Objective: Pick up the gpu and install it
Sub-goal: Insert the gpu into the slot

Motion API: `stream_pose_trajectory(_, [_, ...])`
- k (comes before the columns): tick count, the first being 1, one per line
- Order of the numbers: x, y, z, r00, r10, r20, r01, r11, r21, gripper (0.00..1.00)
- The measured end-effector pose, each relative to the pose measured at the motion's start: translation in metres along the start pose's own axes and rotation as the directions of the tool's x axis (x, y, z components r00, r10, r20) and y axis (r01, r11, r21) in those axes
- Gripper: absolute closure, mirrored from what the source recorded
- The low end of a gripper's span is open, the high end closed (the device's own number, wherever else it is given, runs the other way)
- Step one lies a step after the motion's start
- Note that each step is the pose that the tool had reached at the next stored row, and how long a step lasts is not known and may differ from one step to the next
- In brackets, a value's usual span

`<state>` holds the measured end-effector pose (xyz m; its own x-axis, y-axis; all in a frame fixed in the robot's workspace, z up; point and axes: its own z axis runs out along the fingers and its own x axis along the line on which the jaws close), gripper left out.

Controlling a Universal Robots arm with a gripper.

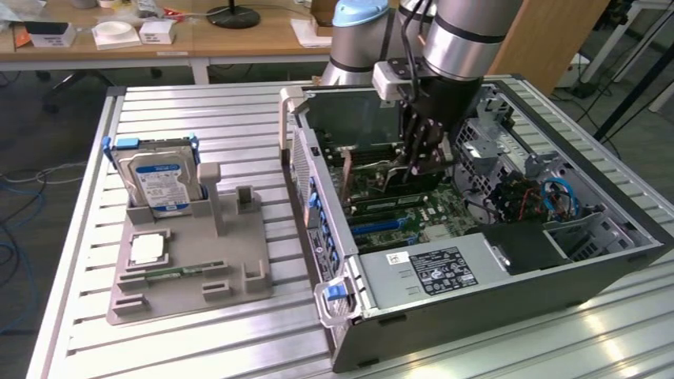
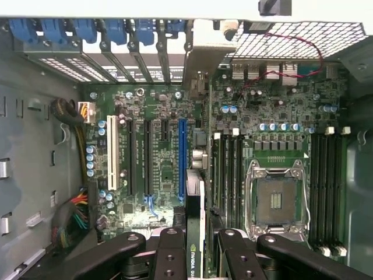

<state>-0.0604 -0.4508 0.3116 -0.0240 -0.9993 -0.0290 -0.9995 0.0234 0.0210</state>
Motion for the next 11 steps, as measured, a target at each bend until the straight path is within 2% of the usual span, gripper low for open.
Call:
stream_pose_trajectory(8, [0.013, 0.0, 0.0028, 1.0, 0.0, 0.0002, 0.0, 1.0, 0.0001, 0.74])
stream_pose_trajectory(11, [0.015, 0.0001, 0.0032, 1.0, 0.0, 0.0004, 0.0, 1.0, 0.0002, 0.74])
